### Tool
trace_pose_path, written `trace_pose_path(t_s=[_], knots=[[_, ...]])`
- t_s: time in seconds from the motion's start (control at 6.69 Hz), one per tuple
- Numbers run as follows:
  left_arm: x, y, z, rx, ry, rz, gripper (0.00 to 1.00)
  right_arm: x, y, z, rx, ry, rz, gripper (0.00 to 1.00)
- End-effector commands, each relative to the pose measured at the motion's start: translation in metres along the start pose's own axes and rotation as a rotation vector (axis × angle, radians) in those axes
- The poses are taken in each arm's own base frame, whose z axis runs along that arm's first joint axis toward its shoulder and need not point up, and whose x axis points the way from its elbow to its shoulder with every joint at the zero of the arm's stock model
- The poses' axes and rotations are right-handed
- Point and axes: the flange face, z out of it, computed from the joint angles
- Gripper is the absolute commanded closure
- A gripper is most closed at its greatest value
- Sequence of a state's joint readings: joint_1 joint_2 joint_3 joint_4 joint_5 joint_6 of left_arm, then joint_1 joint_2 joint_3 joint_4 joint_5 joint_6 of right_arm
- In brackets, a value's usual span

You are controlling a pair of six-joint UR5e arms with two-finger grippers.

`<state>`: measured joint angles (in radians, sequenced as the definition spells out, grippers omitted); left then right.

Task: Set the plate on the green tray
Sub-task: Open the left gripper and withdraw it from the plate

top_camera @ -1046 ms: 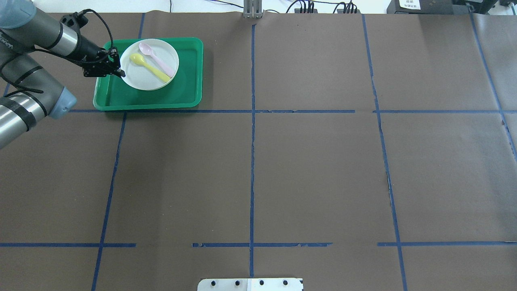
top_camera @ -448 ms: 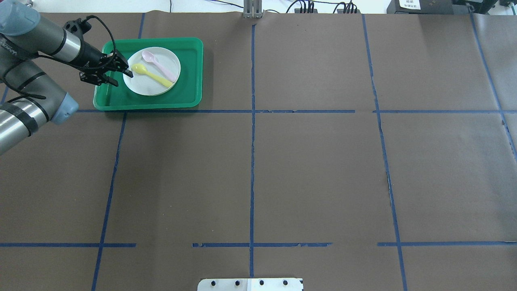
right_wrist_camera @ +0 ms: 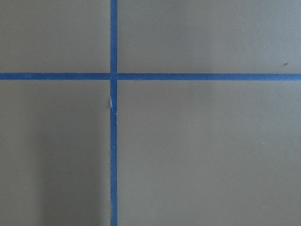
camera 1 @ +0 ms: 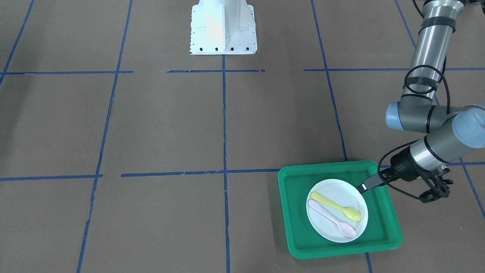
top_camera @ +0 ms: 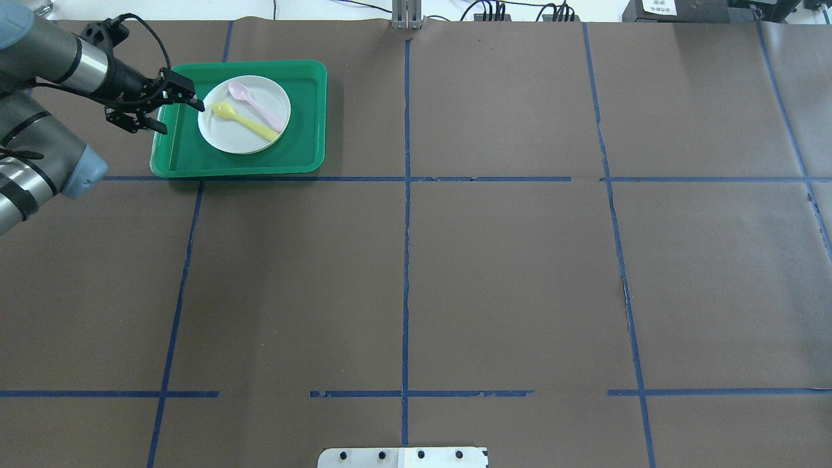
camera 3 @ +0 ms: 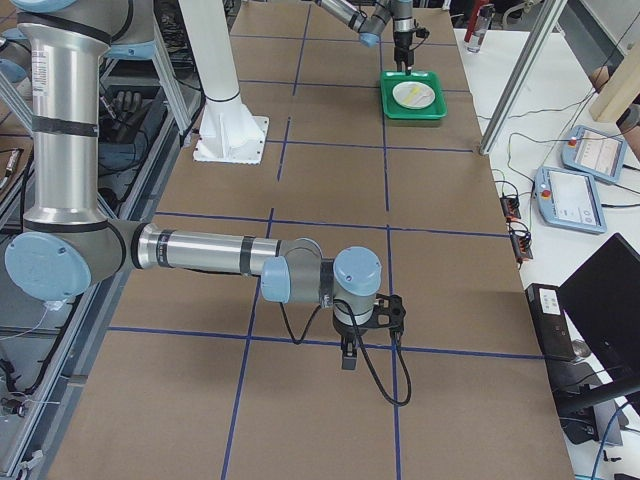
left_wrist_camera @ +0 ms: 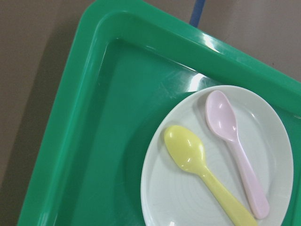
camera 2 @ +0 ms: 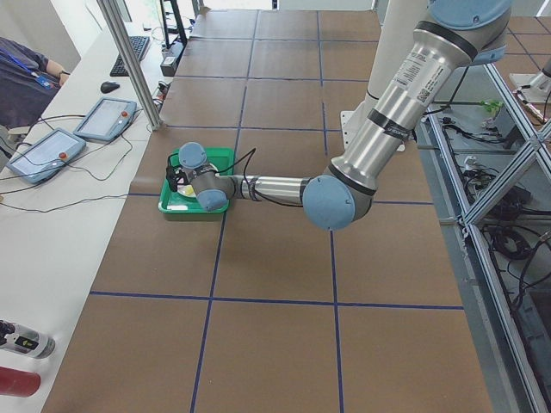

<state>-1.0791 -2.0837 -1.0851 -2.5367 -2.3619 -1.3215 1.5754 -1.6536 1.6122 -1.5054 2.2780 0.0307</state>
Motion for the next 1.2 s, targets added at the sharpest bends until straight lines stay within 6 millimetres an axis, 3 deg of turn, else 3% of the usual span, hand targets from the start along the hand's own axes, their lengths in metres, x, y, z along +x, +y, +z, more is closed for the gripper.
trace_pose_path(t_s=[0.0, 0.15, 0.3, 0.45, 0.6, 0.75, 0.9, 1.05], knots=[[-0.007, 0.01, -0.06, 0.021, -0.013, 0.073, 0.0, 0.0, 0.0, 0.0, -0.001, 0.0, 0.001, 0.0], [-0.003, -0.008, -0.101, 0.066, -0.03, 0.101, 0.0, 0.0, 0.0, 0.0, -0.001, 0.0, 0.001, 0.0], [-0.005, -0.012, -0.134, 0.075, -0.088, 0.158, 0.0, 0.0, 0.0, 0.0, -0.001, 0.0, 0.001, 0.0], [-0.015, -0.012, -0.167, 0.073, -0.159, 0.228, 0.0, 0.0, 0.0, 0.0, -0.001, 0.0, 0.001, 0.0], [-0.033, -0.026, -0.205, 0.081, -0.257, 0.293, 0.0, 0.0, 0.0, 0.0, -0.001, 0.0, 0.001, 0.0], [-0.042, -0.026, -0.213, 0.072, -0.357, 0.356, 0.0, 0.0, 0.0, 0.0, -0.001, 0.0, 0.001, 0.0], [-0.063, -0.021, -0.219, 0.015, -0.399, 0.464, 0.0, 0.0, 0.0, 0.0, -0.001, 0.0, 0.001, 0.0], [-0.109, -0.019, -0.239, -0.011, -0.426, 0.534, 0.0, 0.0, 0.0, 0.0, -0.001, 0.0, 0.001, 0.0]])
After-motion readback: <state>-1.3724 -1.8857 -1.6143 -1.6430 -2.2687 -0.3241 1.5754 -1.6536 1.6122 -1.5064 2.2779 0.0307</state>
